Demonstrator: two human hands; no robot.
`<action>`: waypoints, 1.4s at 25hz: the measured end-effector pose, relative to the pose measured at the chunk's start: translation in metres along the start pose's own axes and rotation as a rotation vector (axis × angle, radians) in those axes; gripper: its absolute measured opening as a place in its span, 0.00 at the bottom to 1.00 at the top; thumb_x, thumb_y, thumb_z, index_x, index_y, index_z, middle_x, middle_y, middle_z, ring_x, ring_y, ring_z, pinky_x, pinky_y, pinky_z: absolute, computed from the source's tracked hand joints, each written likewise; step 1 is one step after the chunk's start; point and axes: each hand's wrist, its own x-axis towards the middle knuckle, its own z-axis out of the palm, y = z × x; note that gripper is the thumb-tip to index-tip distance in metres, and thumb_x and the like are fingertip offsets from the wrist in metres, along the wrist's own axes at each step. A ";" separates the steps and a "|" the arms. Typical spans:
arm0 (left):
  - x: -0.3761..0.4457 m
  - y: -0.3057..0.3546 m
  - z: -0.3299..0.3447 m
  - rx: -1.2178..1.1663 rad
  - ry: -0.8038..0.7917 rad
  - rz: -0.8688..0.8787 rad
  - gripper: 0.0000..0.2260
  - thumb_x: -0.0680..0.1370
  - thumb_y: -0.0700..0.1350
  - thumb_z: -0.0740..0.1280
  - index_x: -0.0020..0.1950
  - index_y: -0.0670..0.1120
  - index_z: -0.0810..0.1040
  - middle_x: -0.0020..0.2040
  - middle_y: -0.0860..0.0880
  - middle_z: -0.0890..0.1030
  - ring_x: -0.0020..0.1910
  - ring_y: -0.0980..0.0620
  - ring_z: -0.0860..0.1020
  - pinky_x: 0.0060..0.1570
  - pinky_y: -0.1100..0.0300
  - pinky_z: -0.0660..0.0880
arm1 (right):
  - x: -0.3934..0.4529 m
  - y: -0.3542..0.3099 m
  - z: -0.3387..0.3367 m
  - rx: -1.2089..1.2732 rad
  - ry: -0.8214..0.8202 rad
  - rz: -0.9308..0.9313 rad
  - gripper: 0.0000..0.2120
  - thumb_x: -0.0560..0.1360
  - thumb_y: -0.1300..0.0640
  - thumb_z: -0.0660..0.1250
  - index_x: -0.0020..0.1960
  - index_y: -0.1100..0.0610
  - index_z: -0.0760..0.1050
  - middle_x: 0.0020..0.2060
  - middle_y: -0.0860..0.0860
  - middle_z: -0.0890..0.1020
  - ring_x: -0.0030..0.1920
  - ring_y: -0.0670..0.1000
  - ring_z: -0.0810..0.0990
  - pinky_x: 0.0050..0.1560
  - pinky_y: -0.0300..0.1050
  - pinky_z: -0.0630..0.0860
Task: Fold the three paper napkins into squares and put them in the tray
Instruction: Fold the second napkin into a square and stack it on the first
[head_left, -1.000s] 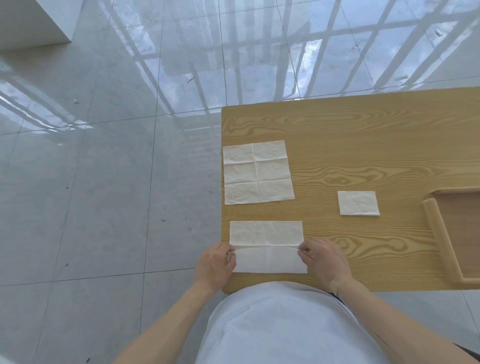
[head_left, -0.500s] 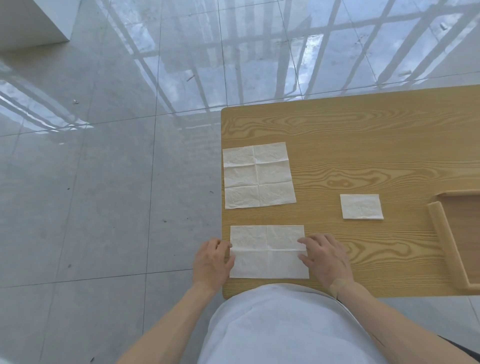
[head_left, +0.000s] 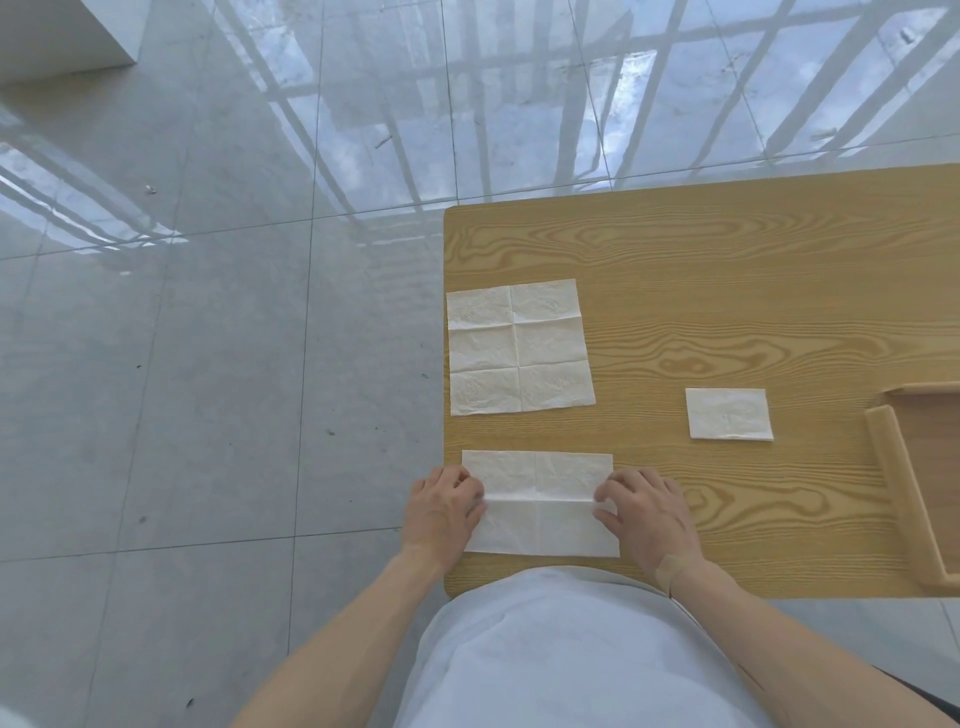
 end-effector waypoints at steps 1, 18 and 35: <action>0.001 0.000 0.000 -0.008 -0.003 -0.009 0.05 0.78 0.48 0.67 0.50 0.48 0.79 0.51 0.51 0.77 0.51 0.50 0.73 0.52 0.56 0.70 | 0.002 0.000 -0.001 0.009 -0.011 0.013 0.06 0.70 0.54 0.75 0.45 0.50 0.80 0.46 0.46 0.82 0.50 0.55 0.77 0.47 0.49 0.69; 0.012 -0.003 -0.026 -0.071 0.187 0.152 0.05 0.74 0.40 0.71 0.43 0.48 0.77 0.41 0.53 0.78 0.41 0.50 0.76 0.42 0.56 0.72 | 0.011 0.000 -0.036 0.098 0.149 -0.071 0.06 0.70 0.58 0.75 0.40 0.52 0.78 0.37 0.45 0.81 0.44 0.54 0.77 0.43 0.50 0.72; -0.021 -0.010 -0.003 0.146 0.103 0.350 0.07 0.69 0.38 0.75 0.38 0.45 0.77 0.41 0.49 0.80 0.39 0.48 0.78 0.37 0.55 0.75 | -0.025 0.016 0.002 -0.061 0.215 -0.233 0.06 0.70 0.61 0.73 0.38 0.53 0.77 0.39 0.46 0.81 0.44 0.54 0.80 0.44 0.48 0.72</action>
